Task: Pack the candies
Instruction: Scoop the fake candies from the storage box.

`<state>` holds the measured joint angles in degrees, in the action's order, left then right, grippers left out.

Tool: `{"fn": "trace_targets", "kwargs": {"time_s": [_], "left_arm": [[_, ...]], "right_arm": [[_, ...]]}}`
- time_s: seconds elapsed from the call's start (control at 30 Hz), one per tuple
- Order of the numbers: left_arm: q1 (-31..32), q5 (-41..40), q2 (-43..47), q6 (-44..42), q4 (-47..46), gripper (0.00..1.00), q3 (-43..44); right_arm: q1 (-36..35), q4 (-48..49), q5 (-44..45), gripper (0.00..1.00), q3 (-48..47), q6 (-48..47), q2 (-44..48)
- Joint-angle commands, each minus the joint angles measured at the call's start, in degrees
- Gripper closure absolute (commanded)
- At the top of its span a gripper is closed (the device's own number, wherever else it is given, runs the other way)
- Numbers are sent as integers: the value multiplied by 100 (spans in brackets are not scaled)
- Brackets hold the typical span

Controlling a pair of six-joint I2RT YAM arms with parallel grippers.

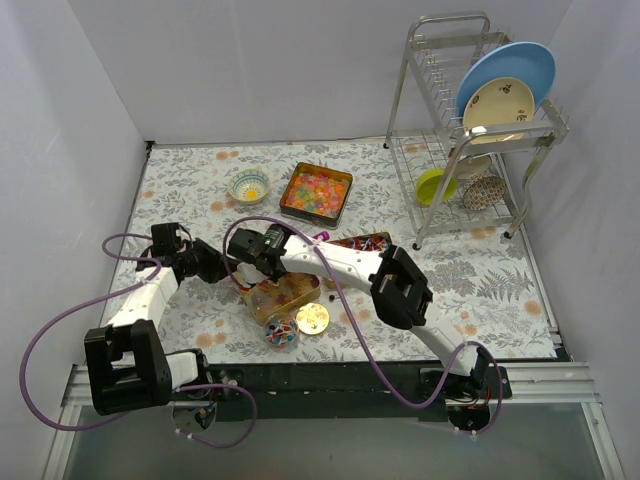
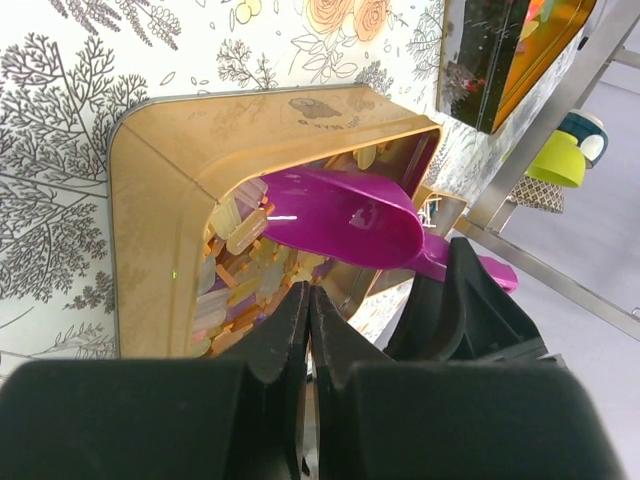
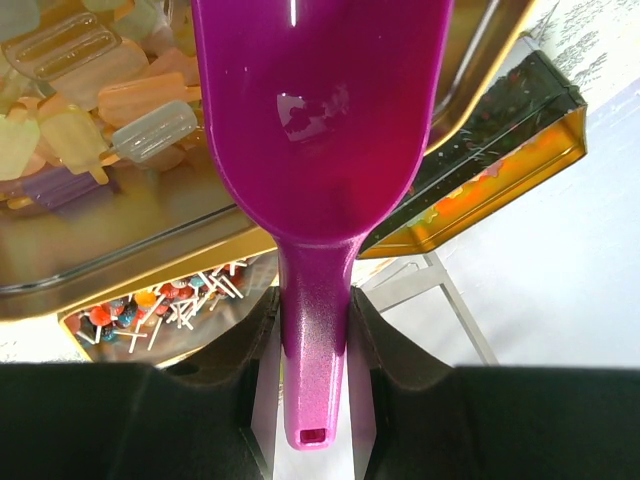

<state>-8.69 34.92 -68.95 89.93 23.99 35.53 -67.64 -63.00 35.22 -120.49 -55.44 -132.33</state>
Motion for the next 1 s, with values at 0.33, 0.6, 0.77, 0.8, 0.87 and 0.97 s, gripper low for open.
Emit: {"fn": "trace_targets", "kwargs": {"time_s": [0.33,0.6,0.77,0.8,0.87,0.97], "left_arm": [[-203,-2111,-66,-494,2291,99,1887],[-458,-2288,-286,-371,3015,100,1036],[-415,-1849,-409,-476,2735,100,544],[-353,-1665,-426,-511,2595,100,430],[-213,-1313,-470,-451,2287,100,166],[-64,-882,-602,-336,1839,100,-116]], "right_arm": [[-57,25,-77,99,737,-2,524],[-48,42,-33,99,729,-81,489],[-48,-36,-7,99,544,-134,331],[-48,-63,-24,99,483,-142,296],[-65,-133,-86,99,333,-125,200],[-92,-107,-156,99,315,-134,147]]}}
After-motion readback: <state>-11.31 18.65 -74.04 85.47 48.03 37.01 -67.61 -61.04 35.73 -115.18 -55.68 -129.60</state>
